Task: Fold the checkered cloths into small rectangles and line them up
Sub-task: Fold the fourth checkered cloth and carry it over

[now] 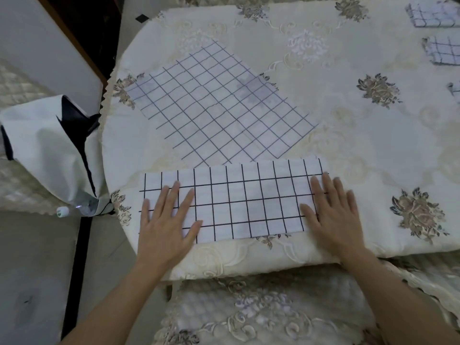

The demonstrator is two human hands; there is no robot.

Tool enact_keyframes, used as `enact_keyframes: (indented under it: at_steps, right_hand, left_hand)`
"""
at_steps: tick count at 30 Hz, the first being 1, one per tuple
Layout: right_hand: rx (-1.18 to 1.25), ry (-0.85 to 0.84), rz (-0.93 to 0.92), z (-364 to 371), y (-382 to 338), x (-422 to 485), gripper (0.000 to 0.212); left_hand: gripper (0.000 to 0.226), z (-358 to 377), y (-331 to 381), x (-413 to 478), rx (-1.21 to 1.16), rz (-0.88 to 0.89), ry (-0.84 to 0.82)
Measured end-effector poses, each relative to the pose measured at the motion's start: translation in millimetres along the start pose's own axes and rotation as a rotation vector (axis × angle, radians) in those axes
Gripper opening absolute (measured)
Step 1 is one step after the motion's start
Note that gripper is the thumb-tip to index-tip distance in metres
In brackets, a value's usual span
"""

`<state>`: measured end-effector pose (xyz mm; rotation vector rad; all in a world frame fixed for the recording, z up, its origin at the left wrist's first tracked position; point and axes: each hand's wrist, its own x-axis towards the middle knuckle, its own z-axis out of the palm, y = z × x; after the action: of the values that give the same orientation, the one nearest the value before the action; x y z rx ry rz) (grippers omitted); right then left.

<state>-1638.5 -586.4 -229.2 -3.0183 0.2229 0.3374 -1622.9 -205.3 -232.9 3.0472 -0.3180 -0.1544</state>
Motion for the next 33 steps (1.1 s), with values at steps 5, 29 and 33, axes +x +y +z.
enact_keyframes:
  at_steps: [5,29,33]
  right_hand:
    - [0.003,0.13,-0.086,-8.2,-67.8,8.4,0.076]
    - [0.002,-0.062,-0.104,-34.7,-20.3,51.7,0.077]
    - [-0.02,0.123,-0.044,-65.8,-9.0,30.2,0.066]
  left_hand:
    - [0.07,-9.3,39.1,16.2,-0.032,0.058,0.062]
    - [0.075,-16.4,-8.4,18.9,-0.098,-0.217,-0.03]
    - [0.076,-46.5,21.4,46.6,-0.099,-0.037,-0.018]
